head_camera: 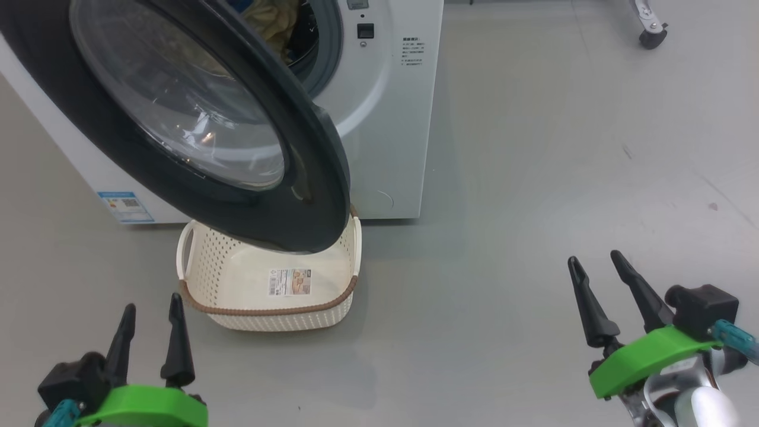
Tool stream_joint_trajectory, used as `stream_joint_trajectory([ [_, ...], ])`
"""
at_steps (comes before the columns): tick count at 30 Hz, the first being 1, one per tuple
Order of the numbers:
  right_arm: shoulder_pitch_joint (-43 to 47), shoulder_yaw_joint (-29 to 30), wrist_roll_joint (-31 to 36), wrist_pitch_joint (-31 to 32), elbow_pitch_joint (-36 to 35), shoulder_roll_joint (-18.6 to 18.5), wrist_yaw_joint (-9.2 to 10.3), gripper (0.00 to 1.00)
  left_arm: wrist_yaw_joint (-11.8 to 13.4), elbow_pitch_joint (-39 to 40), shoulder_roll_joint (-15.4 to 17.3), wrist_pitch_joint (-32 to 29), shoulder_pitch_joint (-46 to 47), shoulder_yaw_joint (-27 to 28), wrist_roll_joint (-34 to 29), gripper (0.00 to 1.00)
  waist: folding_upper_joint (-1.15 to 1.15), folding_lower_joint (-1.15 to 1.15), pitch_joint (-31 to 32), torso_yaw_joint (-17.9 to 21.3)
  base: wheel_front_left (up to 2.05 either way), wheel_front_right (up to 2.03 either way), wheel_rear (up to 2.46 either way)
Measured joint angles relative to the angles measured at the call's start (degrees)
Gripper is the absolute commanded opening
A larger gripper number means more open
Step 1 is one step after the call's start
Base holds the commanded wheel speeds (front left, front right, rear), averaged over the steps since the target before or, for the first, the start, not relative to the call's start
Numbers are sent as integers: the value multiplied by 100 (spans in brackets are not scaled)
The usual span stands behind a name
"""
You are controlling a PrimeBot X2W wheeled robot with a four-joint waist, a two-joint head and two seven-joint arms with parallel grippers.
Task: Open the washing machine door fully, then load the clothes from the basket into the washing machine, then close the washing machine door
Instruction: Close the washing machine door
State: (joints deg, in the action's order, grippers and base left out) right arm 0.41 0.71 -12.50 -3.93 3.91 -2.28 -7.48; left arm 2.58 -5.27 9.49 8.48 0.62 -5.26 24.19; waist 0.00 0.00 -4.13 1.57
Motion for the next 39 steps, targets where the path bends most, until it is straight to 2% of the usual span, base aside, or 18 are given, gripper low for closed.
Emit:
stream_joint_trajectory([
  [23,172,23,112,145,-187,1,0,100,146,216,2,167,-240,-218,-235,100,0,0,77,-41,0,0,0],
  [39,172,42,147,144,-254,1,0,100,153,220,4,159,-235,-288,-233,100,0,0,17,-16,0,0,0],
])
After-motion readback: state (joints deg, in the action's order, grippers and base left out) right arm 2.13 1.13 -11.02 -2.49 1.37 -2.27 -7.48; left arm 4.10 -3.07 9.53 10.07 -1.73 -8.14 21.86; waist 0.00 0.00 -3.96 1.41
